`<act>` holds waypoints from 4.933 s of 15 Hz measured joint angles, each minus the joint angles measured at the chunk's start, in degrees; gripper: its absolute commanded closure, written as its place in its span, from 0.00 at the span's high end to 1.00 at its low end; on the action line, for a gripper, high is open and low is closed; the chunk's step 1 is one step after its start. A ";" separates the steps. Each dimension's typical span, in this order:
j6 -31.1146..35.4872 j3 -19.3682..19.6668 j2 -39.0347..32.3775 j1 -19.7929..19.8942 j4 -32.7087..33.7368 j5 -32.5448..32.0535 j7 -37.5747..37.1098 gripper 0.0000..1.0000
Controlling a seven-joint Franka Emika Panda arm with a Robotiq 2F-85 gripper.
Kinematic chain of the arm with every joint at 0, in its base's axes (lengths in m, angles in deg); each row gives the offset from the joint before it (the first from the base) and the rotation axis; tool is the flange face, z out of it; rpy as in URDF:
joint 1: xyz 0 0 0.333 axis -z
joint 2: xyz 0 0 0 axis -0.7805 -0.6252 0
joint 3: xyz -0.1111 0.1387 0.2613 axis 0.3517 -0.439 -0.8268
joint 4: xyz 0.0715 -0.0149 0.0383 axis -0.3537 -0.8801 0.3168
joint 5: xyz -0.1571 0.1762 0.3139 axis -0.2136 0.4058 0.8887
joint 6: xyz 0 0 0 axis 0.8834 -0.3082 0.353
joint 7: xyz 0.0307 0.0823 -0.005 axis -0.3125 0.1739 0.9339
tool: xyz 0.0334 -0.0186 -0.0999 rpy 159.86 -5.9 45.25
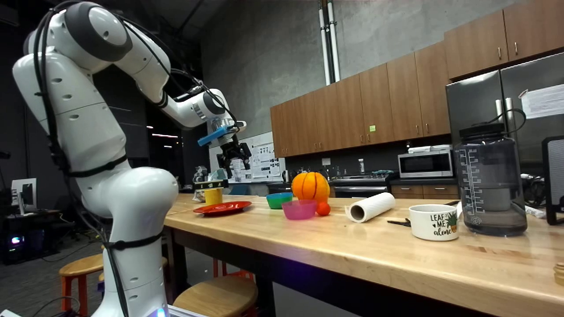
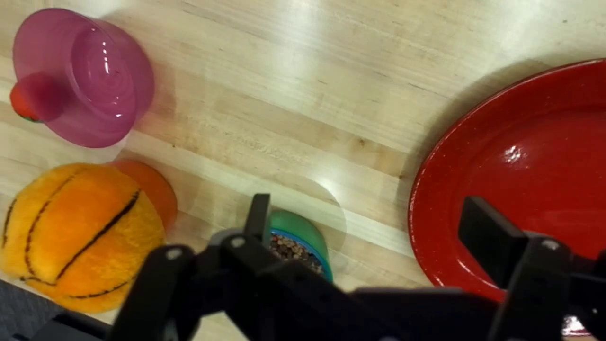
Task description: Lift the blue and green bowl, pour some of its content into the purple bowl and then put it back on the table
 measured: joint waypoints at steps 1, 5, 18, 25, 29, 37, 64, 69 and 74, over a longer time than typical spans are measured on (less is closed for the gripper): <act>0.53 0.40 -0.35 0.50 0.05 0.01 -1.42 1.00; 1.91 0.77 -2.11 2.32 0.34 0.02 -8.50 1.00; 8.40 -0.52 -8.41 5.64 1.38 -1.73 -46.23 1.00; 9.03 0.56 -10.08 7.07 1.39 -3.20 -61.43 1.00; 10.89 1.81 -11.40 7.09 1.41 -3.20 -65.66 1.00; 14.04 3.58 -15.89 7.09 1.93 -3.20 -68.36 1.00; 14.97 5.78 -14.86 6.51 -1.61 0.49 -61.52 0.02; 14.40 5.84 -8.40 6.51 -6.40 1.52 -53.50 0.02; 11.97 7.46 -0.61 6.95 -9.61 1.63 -43.31 0.02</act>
